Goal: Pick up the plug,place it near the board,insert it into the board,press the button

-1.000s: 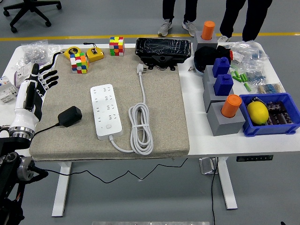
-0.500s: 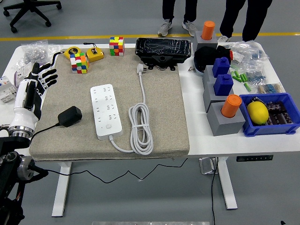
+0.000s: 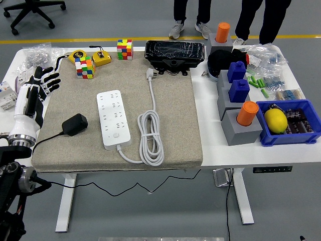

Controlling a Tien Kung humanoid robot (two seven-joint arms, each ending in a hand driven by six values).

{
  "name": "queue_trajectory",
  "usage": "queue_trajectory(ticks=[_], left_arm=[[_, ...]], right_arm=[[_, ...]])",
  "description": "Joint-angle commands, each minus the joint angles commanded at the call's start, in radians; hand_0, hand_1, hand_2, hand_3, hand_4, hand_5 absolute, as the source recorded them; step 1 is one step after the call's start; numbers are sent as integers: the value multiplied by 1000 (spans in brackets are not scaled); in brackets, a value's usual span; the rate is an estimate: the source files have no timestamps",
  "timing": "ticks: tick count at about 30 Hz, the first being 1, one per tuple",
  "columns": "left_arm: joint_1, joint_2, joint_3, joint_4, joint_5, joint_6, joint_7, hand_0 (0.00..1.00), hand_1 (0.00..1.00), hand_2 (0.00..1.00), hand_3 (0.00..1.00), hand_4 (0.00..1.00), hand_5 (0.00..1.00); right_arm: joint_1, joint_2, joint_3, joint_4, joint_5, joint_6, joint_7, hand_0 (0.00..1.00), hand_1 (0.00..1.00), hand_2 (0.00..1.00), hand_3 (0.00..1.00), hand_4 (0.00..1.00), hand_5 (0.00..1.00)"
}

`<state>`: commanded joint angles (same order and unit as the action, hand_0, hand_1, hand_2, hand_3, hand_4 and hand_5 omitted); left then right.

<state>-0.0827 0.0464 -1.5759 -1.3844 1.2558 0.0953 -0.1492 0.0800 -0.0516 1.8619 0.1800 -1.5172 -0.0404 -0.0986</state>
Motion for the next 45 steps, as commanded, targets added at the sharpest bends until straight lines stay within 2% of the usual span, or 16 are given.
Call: queue_trajectory(ticks=[8,9,14,15,38,45], left_arm=[[1,-2,0,-1,15,-1,-4,738,732,733,743,970,901],[0,-2,0,-1,19,0,-4,745,758,751,747,979,861],[1,-2,-2,-3,31,2,-4,745,758,751,747,979,861],[1,-2,-2,-3,32,3,-4,753,780,765,753,978,837],[4,-3,1,-7,46,0,-4,753,782,768,754,986,825],[7,-1,1,-8,48,-2,-5,756,782,769,757,992,790]], right_arm=[[0,1,5,0,-2,-2,0,802,718,713,763,998,998],[0,1,5,0,-1,-2,0,802,718,714,764,998,998],[-1,1,5,0,-1,-3,1,802,718,714,764,998,998],[-1,1,5,0,-2,-3,1,803,719,714,763,998,998],[-4,1,8,0,-7,-7,-1,803,719,714,764,998,998],[-5,1,8,0,-8,-7,-1,802,721,714,763,998,998]])
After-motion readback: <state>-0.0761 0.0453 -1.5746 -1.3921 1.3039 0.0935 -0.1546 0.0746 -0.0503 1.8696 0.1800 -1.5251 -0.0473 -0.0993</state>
